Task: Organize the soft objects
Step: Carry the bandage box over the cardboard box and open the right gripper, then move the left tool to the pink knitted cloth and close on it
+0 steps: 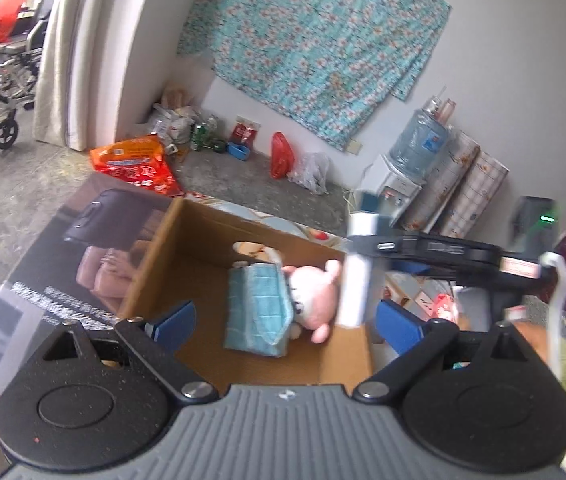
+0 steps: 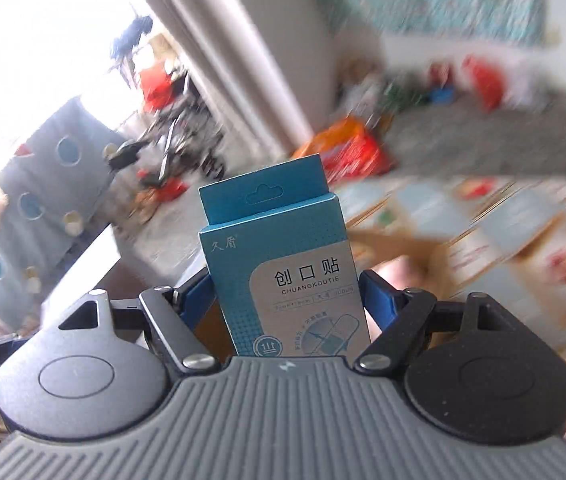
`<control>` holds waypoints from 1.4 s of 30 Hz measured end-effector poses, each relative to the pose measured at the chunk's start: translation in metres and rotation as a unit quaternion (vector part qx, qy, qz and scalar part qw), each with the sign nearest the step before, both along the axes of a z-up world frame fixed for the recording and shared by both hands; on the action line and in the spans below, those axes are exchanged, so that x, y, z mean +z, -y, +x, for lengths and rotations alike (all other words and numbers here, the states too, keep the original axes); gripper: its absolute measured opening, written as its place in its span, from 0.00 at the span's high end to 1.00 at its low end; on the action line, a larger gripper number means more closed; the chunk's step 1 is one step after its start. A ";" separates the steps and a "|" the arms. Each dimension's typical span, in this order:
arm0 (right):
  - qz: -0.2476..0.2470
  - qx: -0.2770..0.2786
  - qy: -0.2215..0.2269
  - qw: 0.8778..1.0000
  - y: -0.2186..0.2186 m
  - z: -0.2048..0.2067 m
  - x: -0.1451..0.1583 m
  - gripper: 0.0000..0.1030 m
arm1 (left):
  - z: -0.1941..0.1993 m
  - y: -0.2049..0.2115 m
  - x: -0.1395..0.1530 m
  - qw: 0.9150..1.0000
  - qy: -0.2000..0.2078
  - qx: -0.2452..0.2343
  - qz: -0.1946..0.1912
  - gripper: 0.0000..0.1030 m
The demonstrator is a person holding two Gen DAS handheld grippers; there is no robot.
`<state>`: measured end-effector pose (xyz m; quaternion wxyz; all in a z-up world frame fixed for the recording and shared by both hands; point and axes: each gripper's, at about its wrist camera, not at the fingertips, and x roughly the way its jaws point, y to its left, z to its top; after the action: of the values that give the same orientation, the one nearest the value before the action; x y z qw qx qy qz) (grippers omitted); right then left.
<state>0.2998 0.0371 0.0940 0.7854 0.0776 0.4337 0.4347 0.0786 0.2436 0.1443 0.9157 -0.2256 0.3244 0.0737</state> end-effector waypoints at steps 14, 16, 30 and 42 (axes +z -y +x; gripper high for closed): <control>-0.043 -0.075 -0.156 0.984 -0.144 0.024 -0.127 0.23 | -0.031 -0.074 -0.023 0.997 -0.026 0.067 -0.013 0.05; -0.038 -0.080 -0.183 0.979 -0.142 0.028 -0.143 0.23 | -0.030 -0.079 -0.027 0.997 -0.029 0.070 -0.019 0.05; 0.063 -0.047 -0.073 0.994 -0.015 -0.027 -0.032 0.22 | -0.041 -0.029 -0.006 0.999 0.039 0.013 0.011 0.04; 0.153 -0.175 0.081 0.969 0.303 -0.138 0.059 0.14 | -0.049 0.097 0.009 0.982 0.108 -0.144 0.061 0.00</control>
<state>0.1615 -0.2657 0.1527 0.8605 0.2357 0.2769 0.3569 0.0299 0.1471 0.1535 0.9584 -0.1265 0.2477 -0.0644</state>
